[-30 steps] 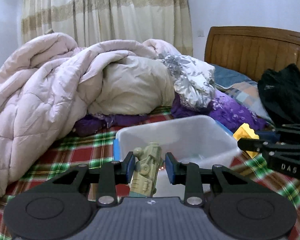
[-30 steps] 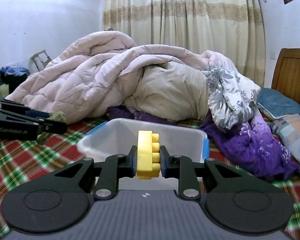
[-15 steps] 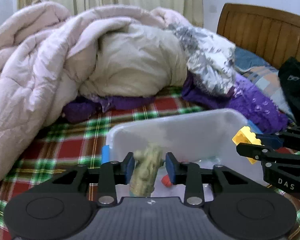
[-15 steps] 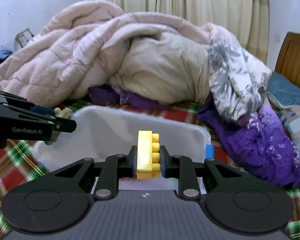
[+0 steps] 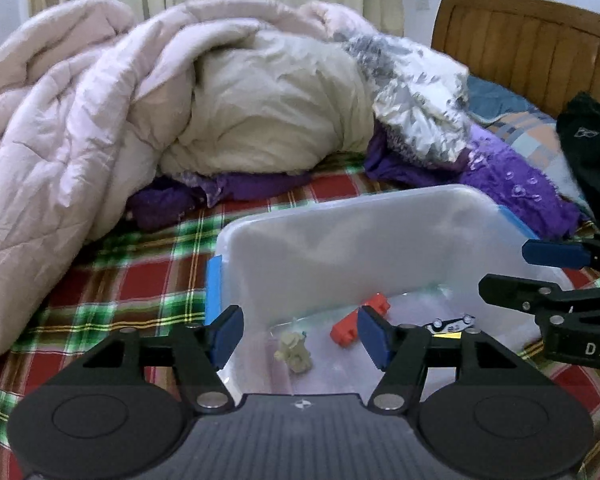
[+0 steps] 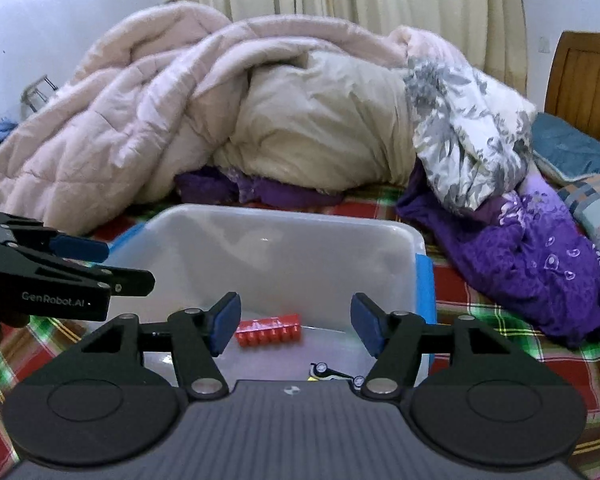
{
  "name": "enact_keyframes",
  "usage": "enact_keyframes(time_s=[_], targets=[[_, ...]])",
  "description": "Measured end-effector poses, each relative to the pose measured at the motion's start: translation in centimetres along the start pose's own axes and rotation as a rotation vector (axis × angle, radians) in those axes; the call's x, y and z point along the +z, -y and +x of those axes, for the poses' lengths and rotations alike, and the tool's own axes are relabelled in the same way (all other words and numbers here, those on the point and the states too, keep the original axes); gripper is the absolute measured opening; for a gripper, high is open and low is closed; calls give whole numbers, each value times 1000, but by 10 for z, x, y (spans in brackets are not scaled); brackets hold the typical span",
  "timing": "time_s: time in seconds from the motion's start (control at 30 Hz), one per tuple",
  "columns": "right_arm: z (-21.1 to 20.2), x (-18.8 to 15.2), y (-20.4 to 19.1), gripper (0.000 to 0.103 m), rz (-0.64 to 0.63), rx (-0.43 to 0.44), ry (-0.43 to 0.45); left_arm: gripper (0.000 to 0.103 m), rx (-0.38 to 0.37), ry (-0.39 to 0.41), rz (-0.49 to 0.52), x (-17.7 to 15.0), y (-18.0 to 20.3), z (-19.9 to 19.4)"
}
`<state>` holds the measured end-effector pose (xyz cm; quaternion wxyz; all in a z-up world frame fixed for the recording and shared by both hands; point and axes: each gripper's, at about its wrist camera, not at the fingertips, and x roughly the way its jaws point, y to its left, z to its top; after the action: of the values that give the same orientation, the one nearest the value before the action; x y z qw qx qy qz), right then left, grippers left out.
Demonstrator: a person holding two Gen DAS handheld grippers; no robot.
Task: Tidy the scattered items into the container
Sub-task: 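Grasp the green printed block with the left tool while the right tool grasps the blue brick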
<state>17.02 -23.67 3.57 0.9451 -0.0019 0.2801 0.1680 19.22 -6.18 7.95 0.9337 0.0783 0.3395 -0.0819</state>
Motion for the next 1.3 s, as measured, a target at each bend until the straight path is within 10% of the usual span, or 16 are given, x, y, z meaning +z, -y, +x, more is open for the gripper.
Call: enact_keyframes(time_s=[0.23, 0.6, 1.3], targets=[[-48, -46, -19, 76, -101, 5, 83, 70, 3, 126, 43, -66, 12, -64], [-71, -143, -33, 76, -92, 11, -38, 70, 2, 16, 65, -178, 41, -65], [-82, -185, -83, 65, -222, 177, -41, 70, -15, -29, 29, -207, 36, -39]])
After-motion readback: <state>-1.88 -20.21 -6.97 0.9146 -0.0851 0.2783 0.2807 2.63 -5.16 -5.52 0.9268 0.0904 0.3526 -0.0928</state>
